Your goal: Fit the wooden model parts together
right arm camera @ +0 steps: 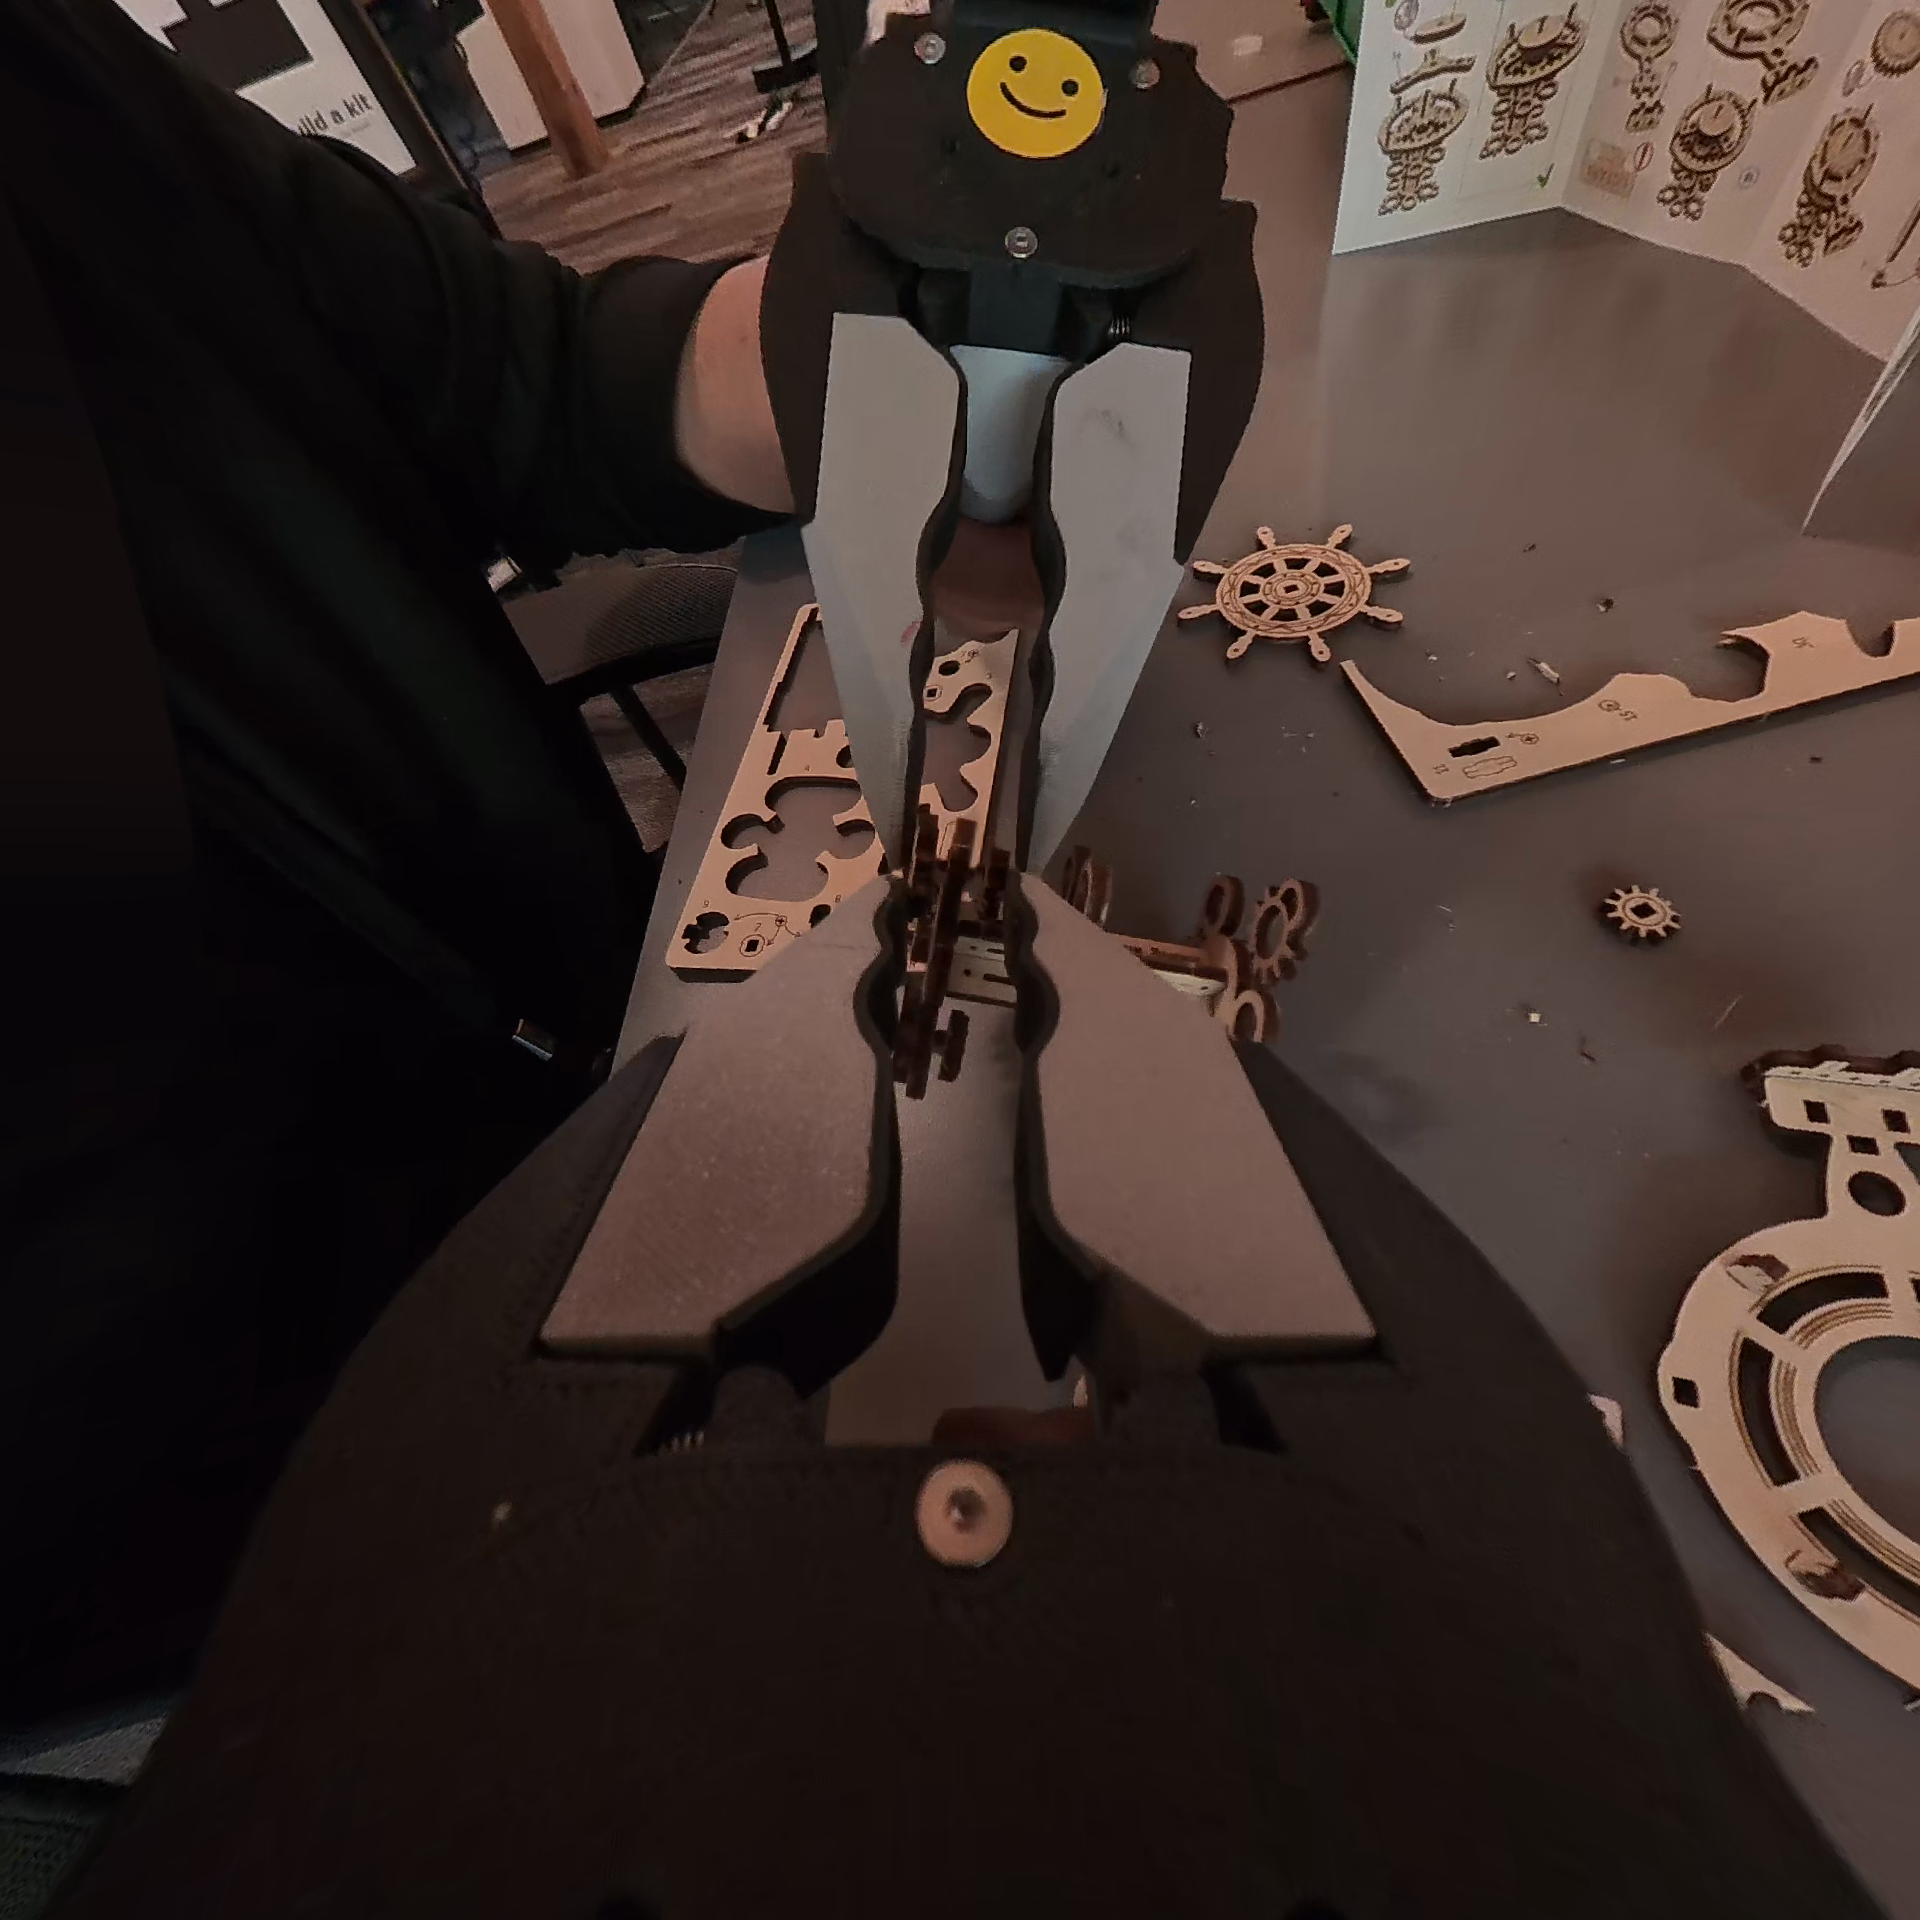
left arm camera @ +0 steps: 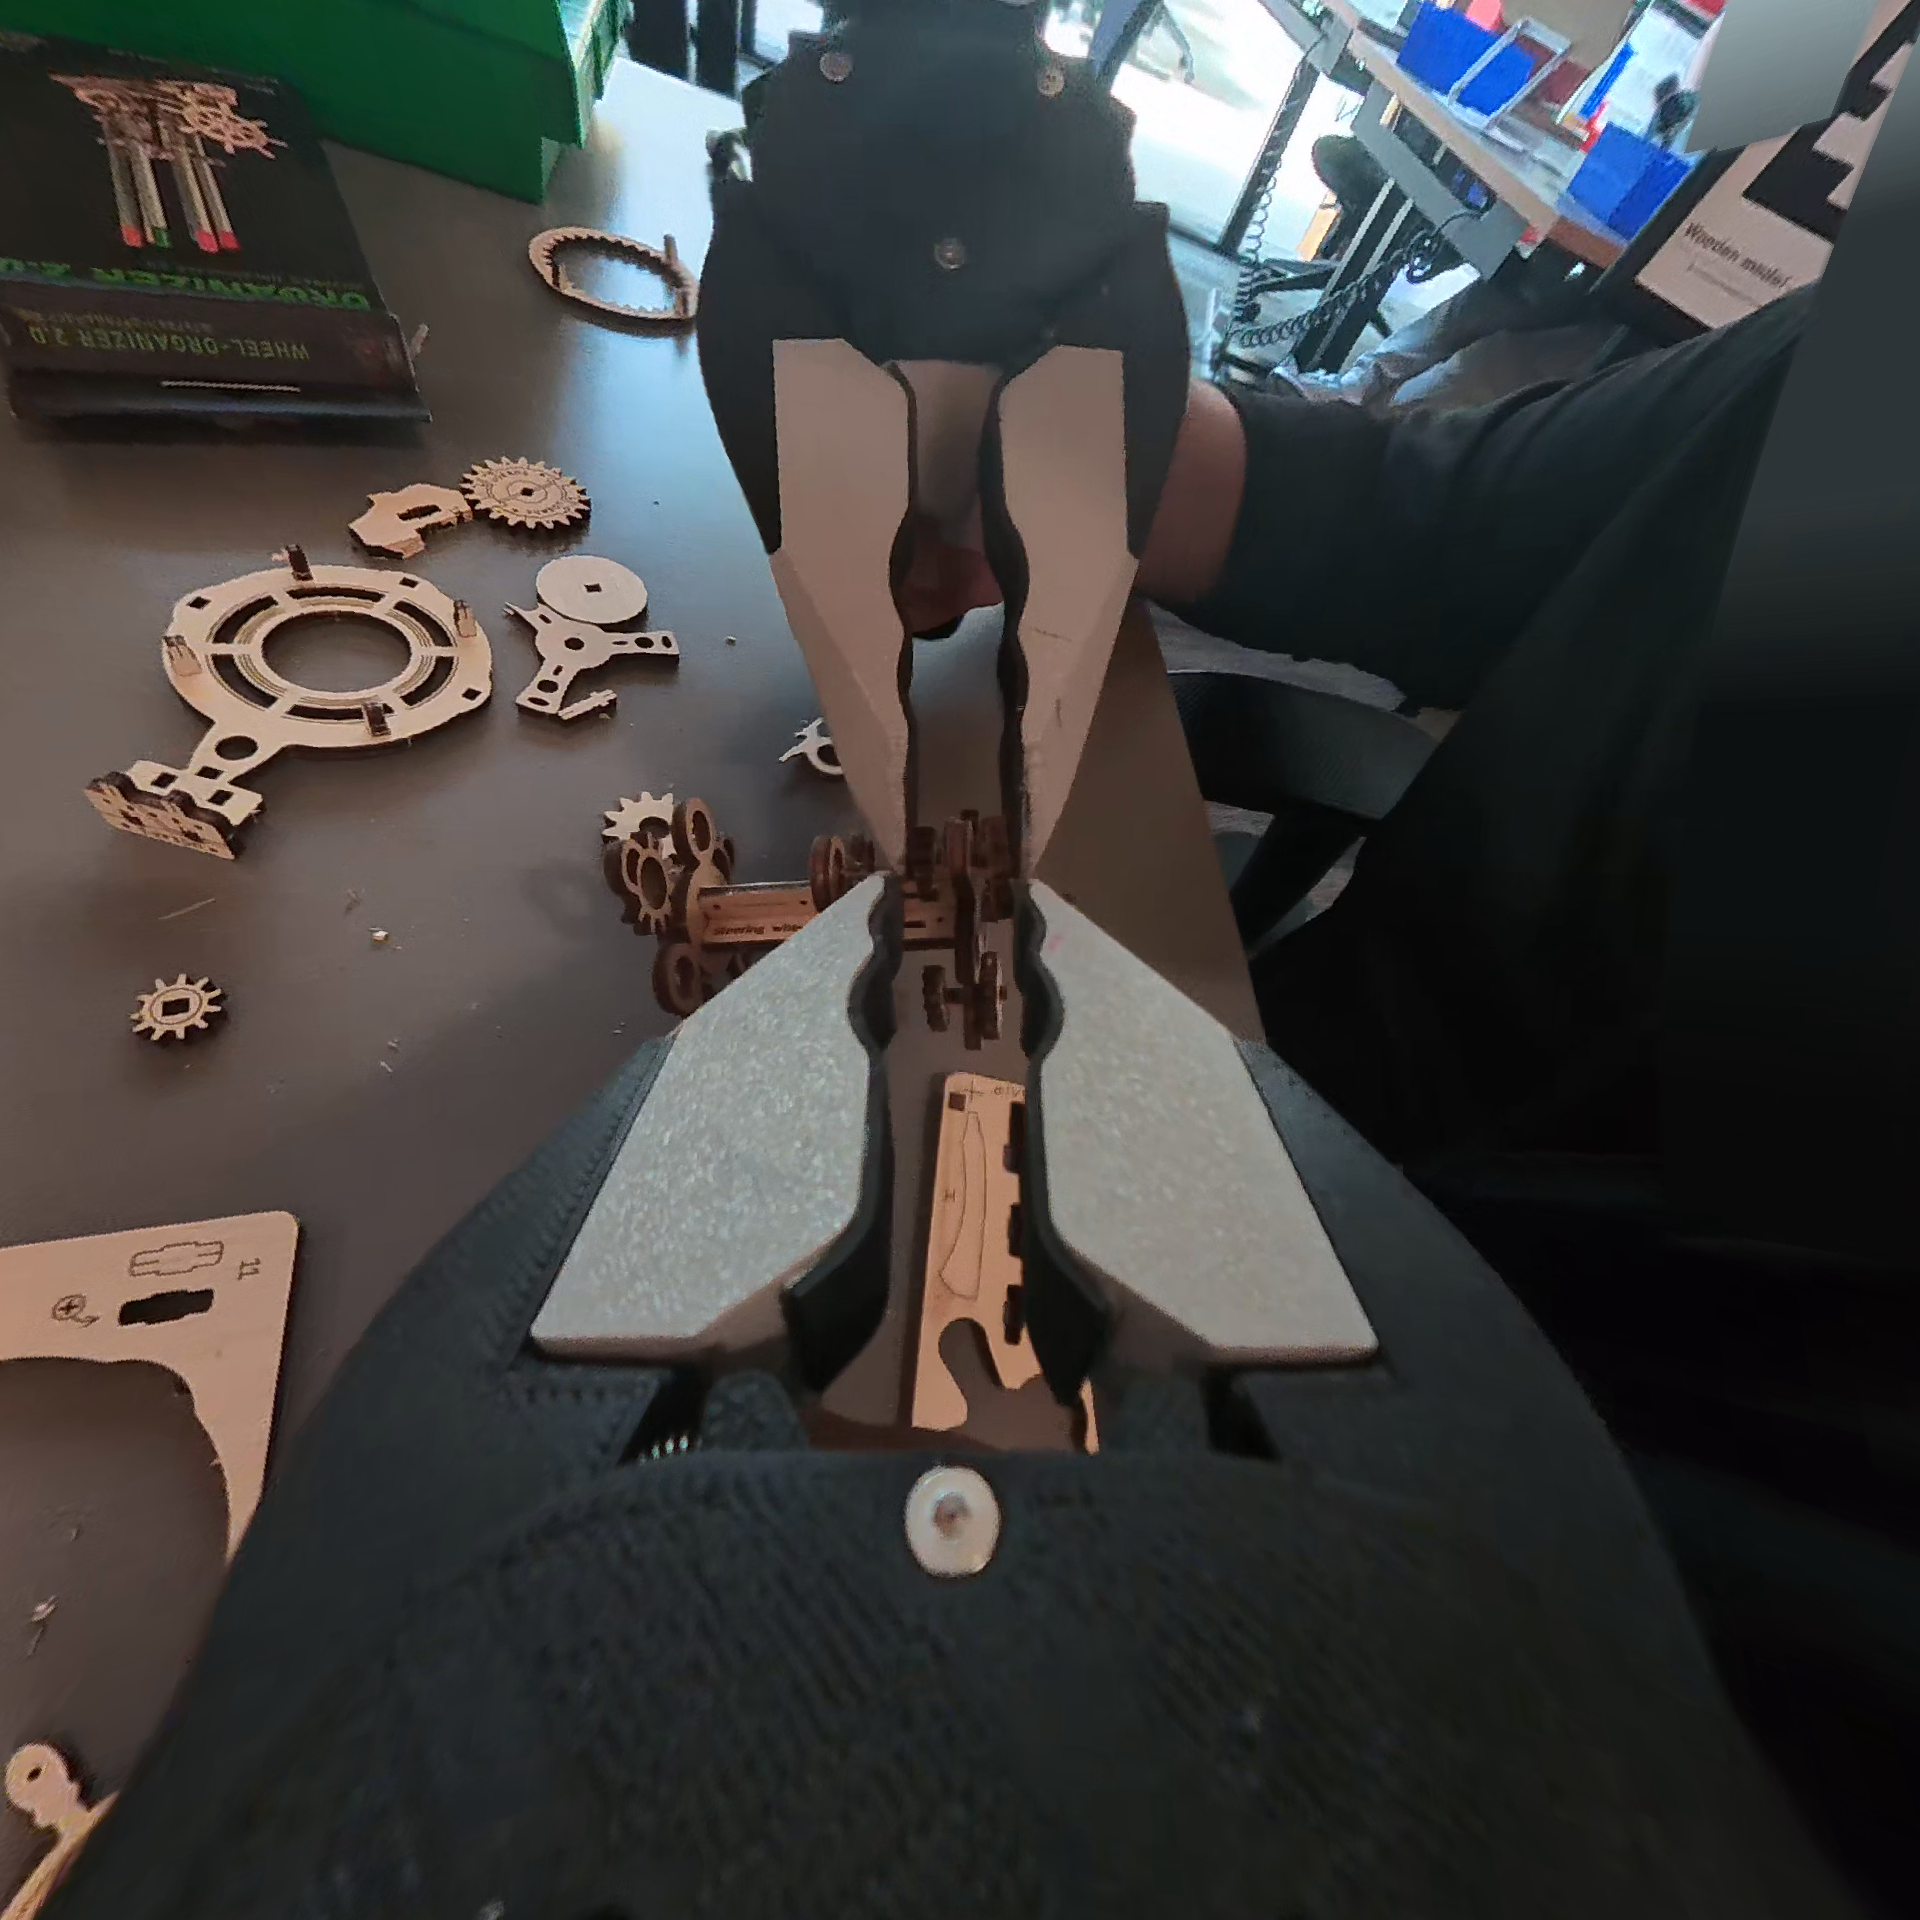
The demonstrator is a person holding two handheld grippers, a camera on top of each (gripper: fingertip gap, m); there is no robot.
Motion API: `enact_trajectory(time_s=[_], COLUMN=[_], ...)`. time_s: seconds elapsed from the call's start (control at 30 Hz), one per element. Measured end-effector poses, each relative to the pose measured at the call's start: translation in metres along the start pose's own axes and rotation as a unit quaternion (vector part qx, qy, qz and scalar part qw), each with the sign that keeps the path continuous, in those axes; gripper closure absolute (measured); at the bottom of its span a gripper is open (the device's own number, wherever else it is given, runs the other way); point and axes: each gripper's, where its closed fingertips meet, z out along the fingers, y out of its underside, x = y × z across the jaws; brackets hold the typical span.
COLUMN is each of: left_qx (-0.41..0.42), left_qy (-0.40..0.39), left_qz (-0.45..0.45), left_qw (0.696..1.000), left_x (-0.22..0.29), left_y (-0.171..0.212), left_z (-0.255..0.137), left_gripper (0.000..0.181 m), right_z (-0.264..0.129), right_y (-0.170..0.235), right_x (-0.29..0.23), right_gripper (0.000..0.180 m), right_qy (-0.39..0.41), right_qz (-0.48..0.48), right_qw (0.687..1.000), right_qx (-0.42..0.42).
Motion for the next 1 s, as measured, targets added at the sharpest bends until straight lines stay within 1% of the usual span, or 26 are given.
enact_trajectory(time_s=[0.13,0.37,0.47,0.6,0.7,0.73,0.87,1.0], left_qx=[-0.011,-0.001,-0.010,-0.026,-0.039,-0.040,-0.019,-0.037], left_qy=[-0.004,0.011,0.002,-0.004,-0.008,-0.008,0.007,0.001], left_qz=[0.009,-0.005,0.000,0.002,0.007,0.007,-0.010,0.008], left_qw=[1.000,1.000,1.000,1.000,0.999,0.999,1.000,0.999], left_x=[-0.001,0.003,0.000,0.000,0.000,0.000,0.003,0.002], left_y=[0.004,0.001,0.003,0.008,0.013,0.013,0.006,0.014], left_z=[0.002,0.000,0.001,0.005,0.007,0.007,0.006,0.009], left_gripper=[0.162,0.162,0.163,0.163,0.164,0.169,0.170,0.169], right_z=[0.002,0.000,0.001,0.003,0.004,0.004,0.000,0.004], right_y=[0.003,0.000,0.003,0.009,0.012,0.011,0.006,0.012], right_x=[0.000,-0.003,-0.001,-0.002,-0.001,0.000,-0.004,-0.003], right_gripper=[0.165,0.165,0.165,0.165,0.166,0.168,0.168,0.168], right_qy=[-0.003,-0.023,-0.010,-0.023,-0.017,-0.014,-0.017,-0.008], right_qz=[0.003,0.020,0.008,0.023,0.017,0.017,0.004,-0.008], right_qw=[1.000,1.000,1.000,0.999,0.999,1.000,1.000,1.000], right_qx=[-0.009,0.006,-0.003,-0.016,-0.026,-0.021,-0.010,-0.029])
